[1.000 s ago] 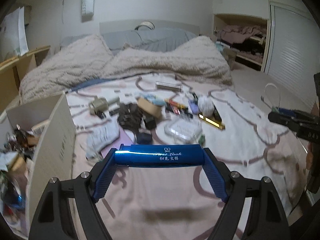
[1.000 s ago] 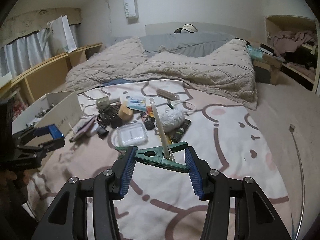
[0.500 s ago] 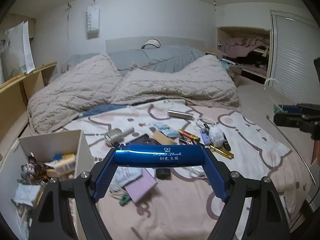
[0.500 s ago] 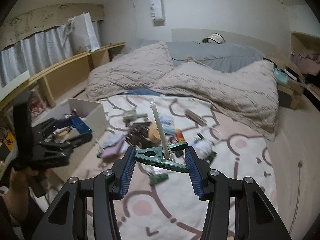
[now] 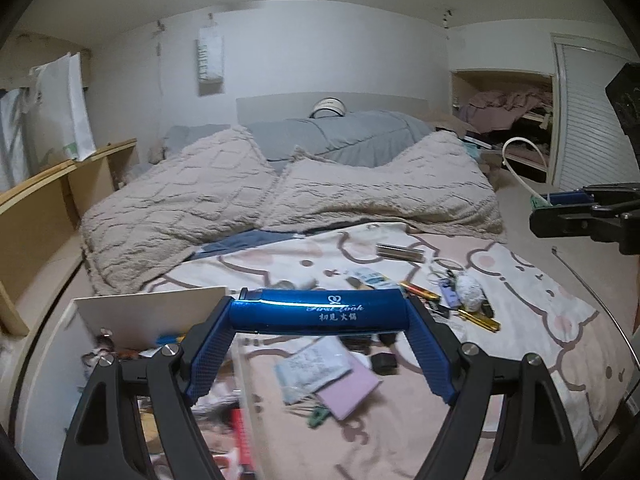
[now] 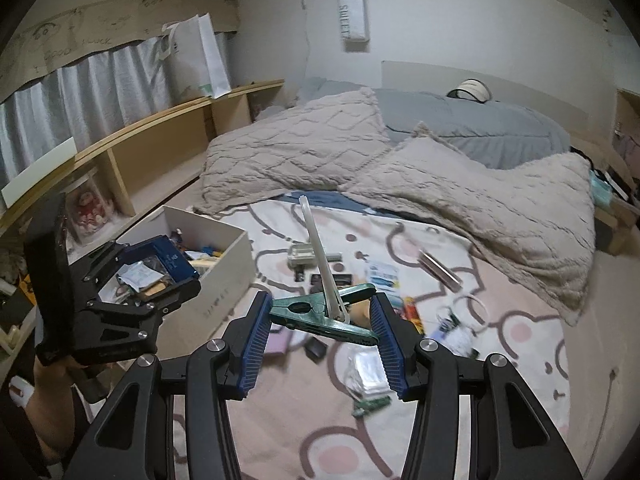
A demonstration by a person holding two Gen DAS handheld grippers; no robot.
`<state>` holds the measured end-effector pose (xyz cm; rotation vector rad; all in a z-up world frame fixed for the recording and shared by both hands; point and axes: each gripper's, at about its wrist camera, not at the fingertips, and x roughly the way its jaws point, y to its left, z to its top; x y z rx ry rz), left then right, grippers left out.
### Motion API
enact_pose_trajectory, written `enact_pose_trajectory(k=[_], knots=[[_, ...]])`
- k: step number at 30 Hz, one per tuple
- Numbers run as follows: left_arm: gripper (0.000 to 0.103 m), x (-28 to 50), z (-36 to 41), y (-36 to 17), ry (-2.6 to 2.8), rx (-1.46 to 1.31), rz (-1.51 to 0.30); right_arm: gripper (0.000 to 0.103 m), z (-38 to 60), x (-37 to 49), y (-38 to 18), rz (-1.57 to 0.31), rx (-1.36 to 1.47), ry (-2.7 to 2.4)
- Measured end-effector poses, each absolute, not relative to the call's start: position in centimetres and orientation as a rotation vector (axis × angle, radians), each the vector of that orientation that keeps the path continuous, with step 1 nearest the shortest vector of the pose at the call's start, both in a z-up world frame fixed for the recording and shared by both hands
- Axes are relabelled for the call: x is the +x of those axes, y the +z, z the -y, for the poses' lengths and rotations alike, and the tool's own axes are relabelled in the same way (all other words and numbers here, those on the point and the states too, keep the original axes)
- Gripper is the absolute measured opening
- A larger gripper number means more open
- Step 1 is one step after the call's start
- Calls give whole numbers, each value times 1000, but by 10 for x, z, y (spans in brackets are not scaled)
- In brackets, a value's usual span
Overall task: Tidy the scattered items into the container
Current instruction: 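Carry the blue lighter and green clip over the white box, then open the right gripper to drop the green clip into the box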
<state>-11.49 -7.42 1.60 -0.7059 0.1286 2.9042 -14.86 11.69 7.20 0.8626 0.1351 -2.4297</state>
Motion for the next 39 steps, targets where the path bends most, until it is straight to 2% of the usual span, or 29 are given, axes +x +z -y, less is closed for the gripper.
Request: enact_pose_trajectory(k=[25, 39], knots=[[83, -71, 200, 43, 3122, -743, -21, 51, 3, -151, 77, -55, 836, -2213], [83, -51, 256, 25, 3129, -893, 117, 51, 92, -140, 28, -238, 1019, -2000]])
